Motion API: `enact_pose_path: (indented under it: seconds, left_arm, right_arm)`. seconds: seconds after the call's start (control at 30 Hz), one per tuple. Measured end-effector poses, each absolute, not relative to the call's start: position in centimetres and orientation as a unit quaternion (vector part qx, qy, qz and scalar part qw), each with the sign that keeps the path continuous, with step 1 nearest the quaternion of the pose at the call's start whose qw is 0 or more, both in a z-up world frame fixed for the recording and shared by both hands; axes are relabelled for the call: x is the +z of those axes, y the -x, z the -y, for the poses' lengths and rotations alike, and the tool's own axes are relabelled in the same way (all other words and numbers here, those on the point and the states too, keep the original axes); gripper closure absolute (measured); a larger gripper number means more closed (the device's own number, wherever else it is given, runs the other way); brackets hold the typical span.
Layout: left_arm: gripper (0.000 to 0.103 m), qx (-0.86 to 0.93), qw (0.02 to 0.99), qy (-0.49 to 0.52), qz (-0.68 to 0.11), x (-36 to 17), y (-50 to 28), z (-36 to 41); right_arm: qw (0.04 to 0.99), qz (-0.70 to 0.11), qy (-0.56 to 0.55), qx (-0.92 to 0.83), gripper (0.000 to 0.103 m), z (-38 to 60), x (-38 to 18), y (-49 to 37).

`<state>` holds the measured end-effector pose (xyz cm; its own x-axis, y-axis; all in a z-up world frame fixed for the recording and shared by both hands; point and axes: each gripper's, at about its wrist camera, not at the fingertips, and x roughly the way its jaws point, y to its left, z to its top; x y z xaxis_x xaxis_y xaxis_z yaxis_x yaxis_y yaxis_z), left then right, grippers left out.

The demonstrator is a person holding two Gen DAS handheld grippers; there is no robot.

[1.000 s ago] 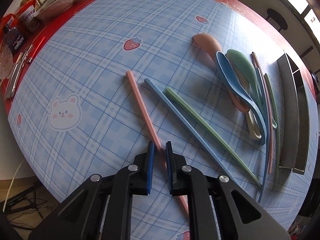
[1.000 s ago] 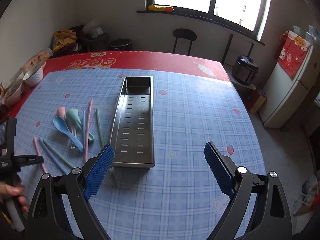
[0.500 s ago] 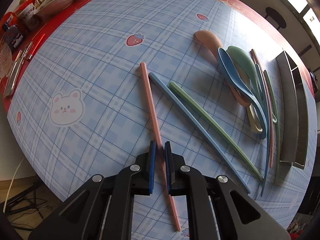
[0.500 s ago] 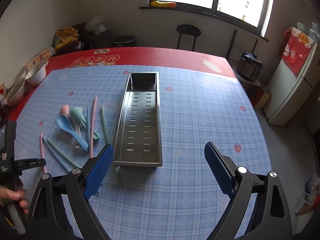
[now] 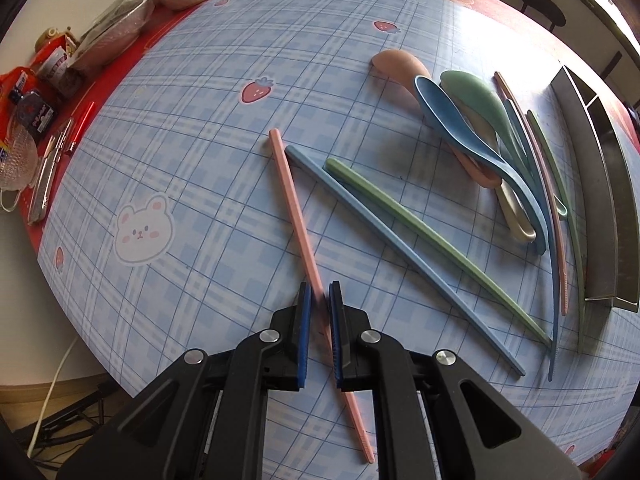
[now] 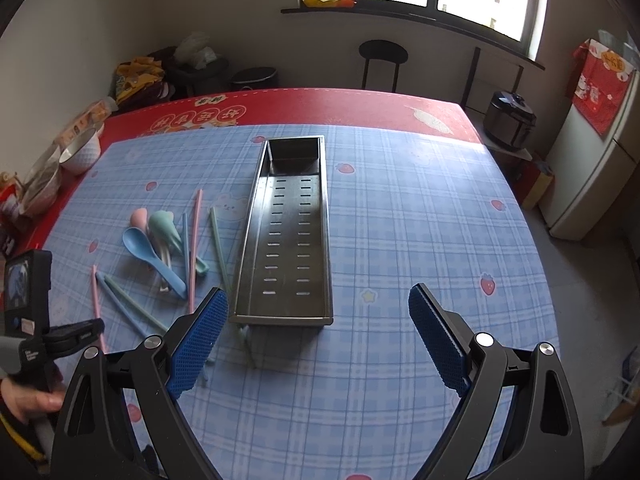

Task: Organize utensils
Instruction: 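Lift the pink chopstick off the cloth with the left tool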

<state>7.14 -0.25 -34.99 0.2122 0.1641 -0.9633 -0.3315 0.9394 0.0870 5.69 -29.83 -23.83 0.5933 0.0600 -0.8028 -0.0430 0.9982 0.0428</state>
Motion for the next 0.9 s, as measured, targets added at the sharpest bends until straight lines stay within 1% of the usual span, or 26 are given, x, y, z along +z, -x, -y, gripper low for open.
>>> enact_pose_path:
  seconds: [0.23, 0.63, 0.77, 0.9]
  left_arm:
    - [0.093, 0.145, 0.777, 0.043, -0.611, -35.1, -7.8, 1.3]
    - [0.094, 0.110, 0.788, 0.046, -0.605, -34.9, -7.1, -0.5]
    - [0.094, 0.097, 0.794, 0.065, -0.597, -34.9, -6.5, -1.8]
    - [0.097, 0.099, 0.792, 0.087, -0.596, -35.0, -6.1, -3.4]
  right_arm:
    - [0.891, -0.454, -0.017, 0.026, 0.014, 29.8, -23.8, -5.6]
    - [0.885, -0.464, -0.021, 0.035, 0.014, 28.5, -24.0, -5.5]
    - [0.882, -0.469, -0.022, 0.043, 0.014, 27.7, -24.1, -5.6]
    - [0.881, -0.470, -0.021, 0.056, 0.014, 26.6, -24.0, -5.6]
